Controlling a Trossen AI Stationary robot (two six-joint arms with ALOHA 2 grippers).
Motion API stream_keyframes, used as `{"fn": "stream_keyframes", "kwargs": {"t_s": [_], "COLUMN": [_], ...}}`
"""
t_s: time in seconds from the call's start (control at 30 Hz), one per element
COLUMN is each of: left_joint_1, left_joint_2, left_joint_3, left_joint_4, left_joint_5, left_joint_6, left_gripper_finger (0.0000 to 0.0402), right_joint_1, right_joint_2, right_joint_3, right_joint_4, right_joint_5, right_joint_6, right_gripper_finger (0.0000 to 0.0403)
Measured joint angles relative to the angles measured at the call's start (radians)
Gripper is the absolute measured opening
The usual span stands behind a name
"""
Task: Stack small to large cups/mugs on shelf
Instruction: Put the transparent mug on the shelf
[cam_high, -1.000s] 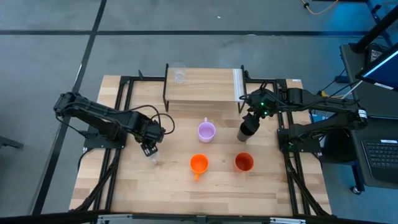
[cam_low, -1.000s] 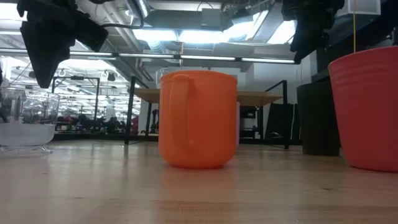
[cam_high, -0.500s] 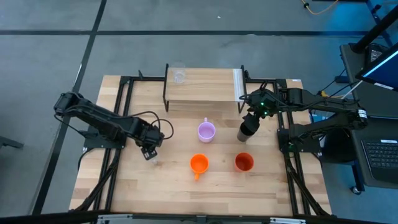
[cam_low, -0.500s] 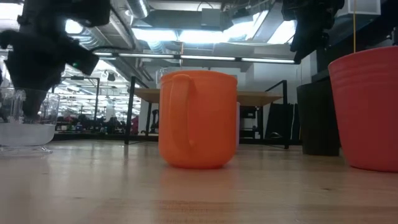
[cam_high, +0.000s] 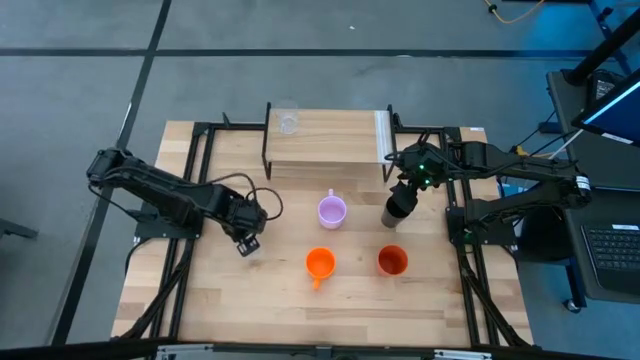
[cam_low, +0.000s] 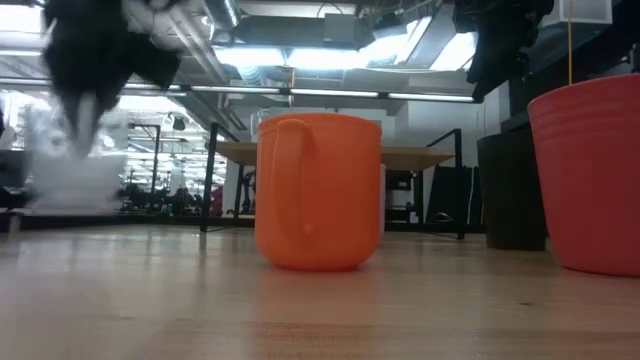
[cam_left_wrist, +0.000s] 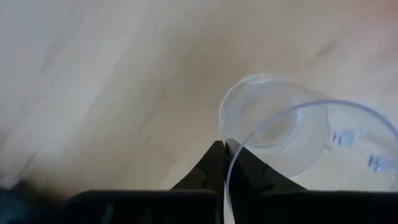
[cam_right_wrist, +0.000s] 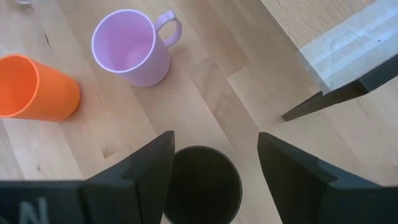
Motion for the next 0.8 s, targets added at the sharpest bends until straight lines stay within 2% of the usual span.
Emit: {"fn": "stream_keyframes", "kwargs": {"t_s": [0.1, 0.3, 0.47, 0.57, 0.73, 0.8], "left_joint_1": [0.039, 0.158, 0.295, 0.402, 0.568, 0.613], "left_joint_2": [-0.009, -0.011, -0.001, 0.027, 0.142, 0.208], "left_joint_3": [0.160, 0.514, 0.719, 0.793, 0.896, 0.941], "left_joint_4": [-0.033, -0.029, -0.021, -0.044, -0.152, -0.213], "left_joint_5": [-0.047, -0.244, -0.362, -0.348, -0.173, -0.142], "left_joint_6": [0.085, 0.298, 0.463, 0.514, 0.565, 0.593], "left_gripper_finger": [0.0002, 0.0001, 0.0001, 0.0001, 0.0000, 0.0000], "right_joint_1": [0.000, 0.000, 0.000, 0.000, 0.000, 0.000], "right_joint_2": [0.000, 0.000, 0.000, 0.000, 0.000, 0.000], "right_joint_3": [0.000, 0.000, 0.000, 0.000, 0.000, 0.000], "right_joint_4": [0.000, 0.000, 0.000, 0.000, 0.000, -0.001], "right_joint_5": [0.000, 0.000, 0.000, 0.000, 0.000, 0.000], "right_joint_6": [-0.014, -0.014, -0.016, -0.016, -0.015, -0.015], "right_gripper_finger": [0.0232, 0.0232, 0.0232, 0.0232, 0.0232, 0.0232]}}
